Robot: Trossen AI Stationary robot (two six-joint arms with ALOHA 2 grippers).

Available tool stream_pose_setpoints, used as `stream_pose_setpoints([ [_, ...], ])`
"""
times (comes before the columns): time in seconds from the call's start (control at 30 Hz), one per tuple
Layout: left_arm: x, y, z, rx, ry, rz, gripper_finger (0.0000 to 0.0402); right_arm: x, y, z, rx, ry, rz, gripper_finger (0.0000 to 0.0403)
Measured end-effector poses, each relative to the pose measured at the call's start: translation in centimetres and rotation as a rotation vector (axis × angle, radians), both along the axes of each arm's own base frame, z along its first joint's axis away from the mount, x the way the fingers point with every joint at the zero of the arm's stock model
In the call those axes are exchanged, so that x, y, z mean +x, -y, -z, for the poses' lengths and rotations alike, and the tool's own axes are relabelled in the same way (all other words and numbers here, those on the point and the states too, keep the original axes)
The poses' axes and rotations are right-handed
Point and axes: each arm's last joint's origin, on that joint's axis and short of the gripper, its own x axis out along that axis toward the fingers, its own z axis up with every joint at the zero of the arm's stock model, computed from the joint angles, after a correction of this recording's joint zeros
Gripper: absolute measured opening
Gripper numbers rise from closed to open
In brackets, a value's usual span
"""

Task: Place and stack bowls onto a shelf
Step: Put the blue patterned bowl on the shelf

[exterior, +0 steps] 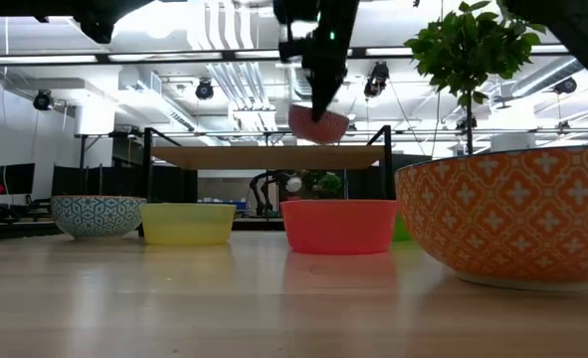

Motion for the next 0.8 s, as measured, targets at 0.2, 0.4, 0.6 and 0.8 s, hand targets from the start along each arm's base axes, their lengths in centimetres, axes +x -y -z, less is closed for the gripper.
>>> stream_pose_setpoints([
  [0.2,-0.01,0.00,0.00,0.005,-0.001,-0.001,0.0075,-0.22,1.18,0.61,0.004,-0.034,0.009,0.0012],
  [0.4,0.00,0.00,0.00,0.014,-0.004,-0.003,0.0075,-0.16,1.23,0.62,-0.008,-0.042,-0.028,0.0021],
  [0.6,0.00,0.00,0.00,0.014,-0.004,-0.003,0.0075,-0.02,1.38,0.53,-0.040,-0.032,-0.017,0.0076],
  [0.8,0.00,0.00,0.00,0.014,-0.004,-0.003,0.0075,-0.09,1.38,0.35,-0.059,-0.032,-0.012,0.0112],
])
